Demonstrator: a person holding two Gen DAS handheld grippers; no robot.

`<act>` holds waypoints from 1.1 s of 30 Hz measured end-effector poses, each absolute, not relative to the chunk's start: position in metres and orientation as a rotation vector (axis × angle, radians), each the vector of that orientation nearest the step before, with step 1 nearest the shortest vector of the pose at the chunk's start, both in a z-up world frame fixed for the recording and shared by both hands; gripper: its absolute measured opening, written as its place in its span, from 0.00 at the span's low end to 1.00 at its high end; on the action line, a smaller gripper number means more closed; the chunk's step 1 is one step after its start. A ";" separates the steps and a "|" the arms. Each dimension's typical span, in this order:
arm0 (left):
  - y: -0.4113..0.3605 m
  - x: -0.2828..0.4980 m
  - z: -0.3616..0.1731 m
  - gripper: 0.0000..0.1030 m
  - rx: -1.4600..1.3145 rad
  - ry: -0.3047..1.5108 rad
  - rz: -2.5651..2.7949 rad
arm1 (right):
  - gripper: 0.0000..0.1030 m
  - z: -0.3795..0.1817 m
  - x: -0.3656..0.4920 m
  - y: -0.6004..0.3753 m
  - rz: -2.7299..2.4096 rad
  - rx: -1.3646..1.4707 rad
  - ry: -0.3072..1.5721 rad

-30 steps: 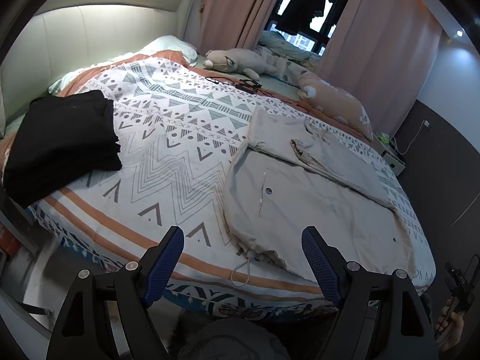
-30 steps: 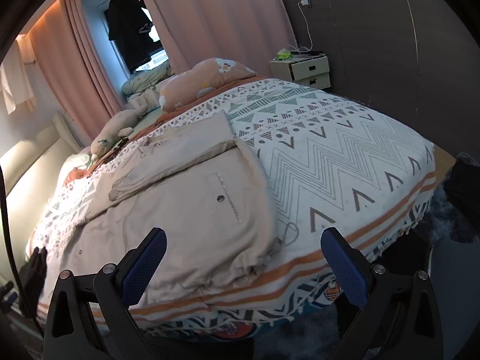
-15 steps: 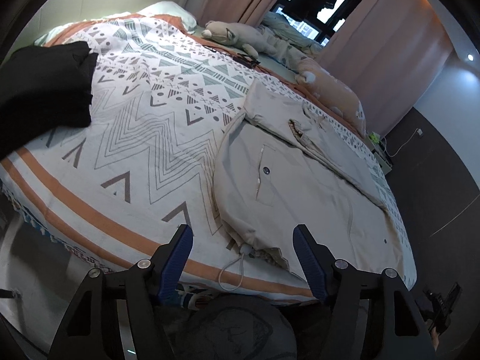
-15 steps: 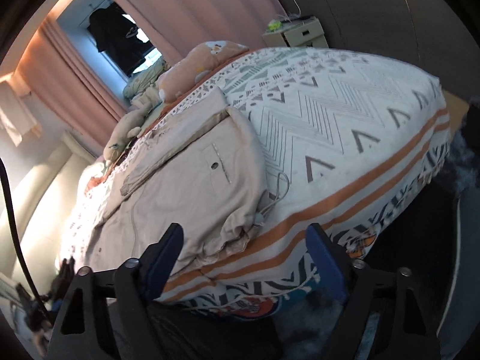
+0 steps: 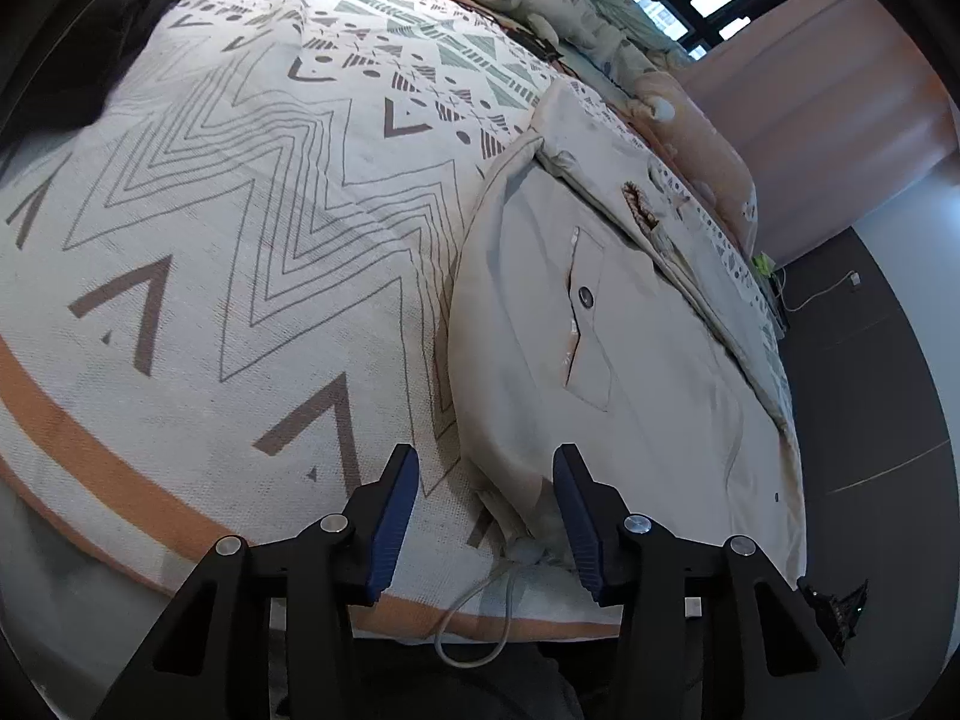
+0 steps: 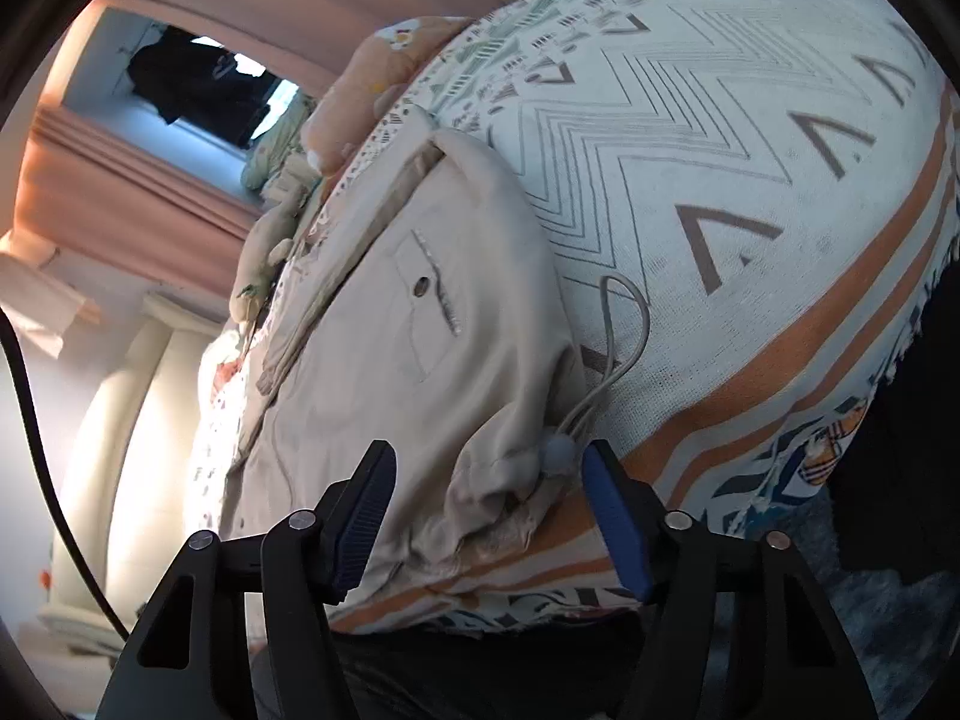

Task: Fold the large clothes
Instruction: 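Grasp the jacket hem with both grippers, then lift the hem with both grippers, fold it toward the collar, release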

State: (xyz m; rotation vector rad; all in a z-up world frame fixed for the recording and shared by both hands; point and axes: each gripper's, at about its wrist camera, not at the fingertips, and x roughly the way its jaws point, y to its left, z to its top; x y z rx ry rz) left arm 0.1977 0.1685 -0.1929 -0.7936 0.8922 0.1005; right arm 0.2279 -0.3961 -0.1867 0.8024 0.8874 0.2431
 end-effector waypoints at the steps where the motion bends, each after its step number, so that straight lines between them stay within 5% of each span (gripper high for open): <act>1: 0.168 0.201 -0.196 0.43 -0.801 0.898 0.094 | 0.57 -0.190 0.230 -0.397 0.243 0.819 0.891; 11: 0.167 0.223 -0.193 0.43 -0.948 0.833 -0.060 | 0.57 -0.195 0.223 -0.412 0.437 1.021 0.778; 27: 0.162 0.220 -0.210 0.42 -0.942 0.898 -0.045 | 0.57 -0.202 0.244 -0.385 0.326 0.936 0.816; 29: 0.162 0.217 -0.212 0.42 -0.960 0.886 -0.044 | 0.50 -0.202 0.244 -0.386 0.298 0.934 0.816; 30: 0.161 0.216 -0.214 0.37 -0.962 0.883 -0.043 | 0.39 -0.202 0.244 -0.387 0.281 0.931 0.820; 31: 0.158 0.217 -0.216 0.17 -0.952 0.897 -0.043 | 0.27 -0.202 0.243 -0.389 0.274 0.936 0.823; 33: 0.156 0.216 -0.219 0.14 -0.958 0.915 -0.036 | 0.23 -0.203 0.238 -0.393 0.298 0.973 0.810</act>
